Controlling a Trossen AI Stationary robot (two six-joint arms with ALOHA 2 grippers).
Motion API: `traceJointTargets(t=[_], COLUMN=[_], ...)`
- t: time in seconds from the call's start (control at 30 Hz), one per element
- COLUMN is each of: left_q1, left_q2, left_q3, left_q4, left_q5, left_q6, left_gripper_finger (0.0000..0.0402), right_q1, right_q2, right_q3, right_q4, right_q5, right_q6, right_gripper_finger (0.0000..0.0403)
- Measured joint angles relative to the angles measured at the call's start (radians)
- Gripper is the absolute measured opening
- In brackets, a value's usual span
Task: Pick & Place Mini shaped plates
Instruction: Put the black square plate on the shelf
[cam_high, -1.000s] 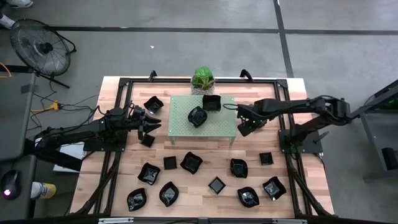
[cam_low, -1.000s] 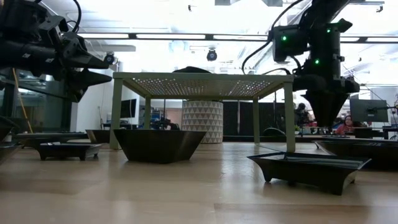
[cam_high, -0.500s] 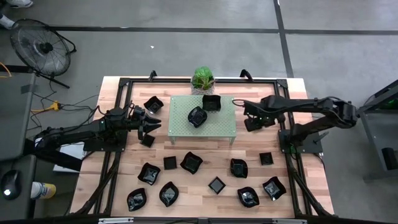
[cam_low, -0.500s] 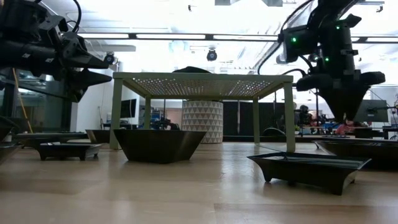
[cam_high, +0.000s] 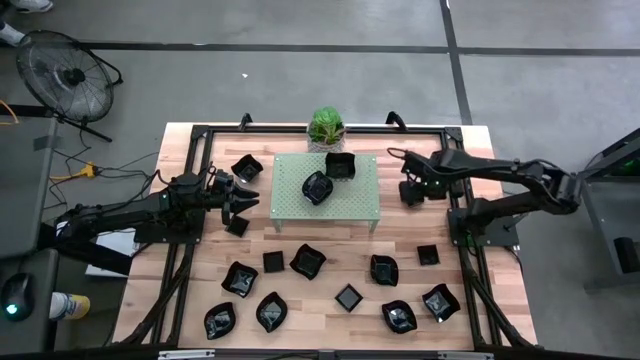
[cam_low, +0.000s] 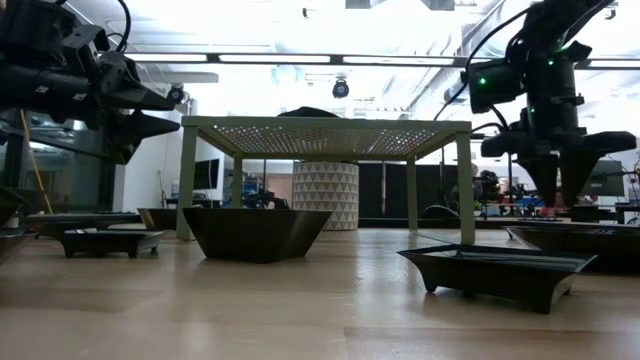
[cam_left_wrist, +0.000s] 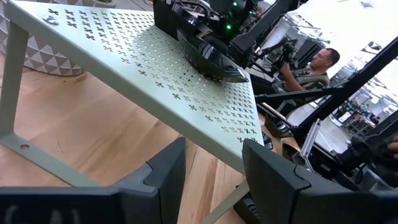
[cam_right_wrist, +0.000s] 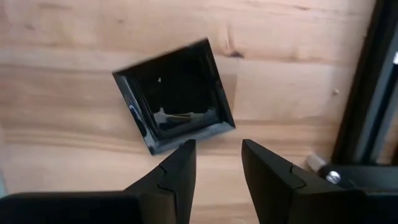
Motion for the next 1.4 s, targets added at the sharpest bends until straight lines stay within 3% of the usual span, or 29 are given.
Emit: traceJointTargets(t=[0.37, 0.77, 1.07, 1.4], left_q1=[0.000, 0.000, 0.000, 0.000], left_q2=[0.000, 0.000, 0.000, 0.000], left_q3=[0.000, 0.000, 0.000, 0.000], left_q4=[0.000, 0.000, 0.000, 0.000], left_q5=[-0.003, -0.003, -0.002, 0.001], left_q6=[0.000, 0.000, 0.000, 0.000], left_gripper_finger=[0.0156, 0.0156, 0.0156, 0.0156], right_q1=[-0.118, -0.141, -0.137, -0.054], right_q2=[0.019, 0.104, 0.123, 0.120], right_q3=[-0.004, -0.003, 0.000, 0.026], right_q4=[0.052, 0.210, 0.332, 0.265], right_q5=[-0.033, -0.082, -0.131, -0.170], right_q6=[-0.059, -0.048, -0.116, -0.145], right_gripper_finger=[0.0124, 0.0124, 0.0124, 0.0124])
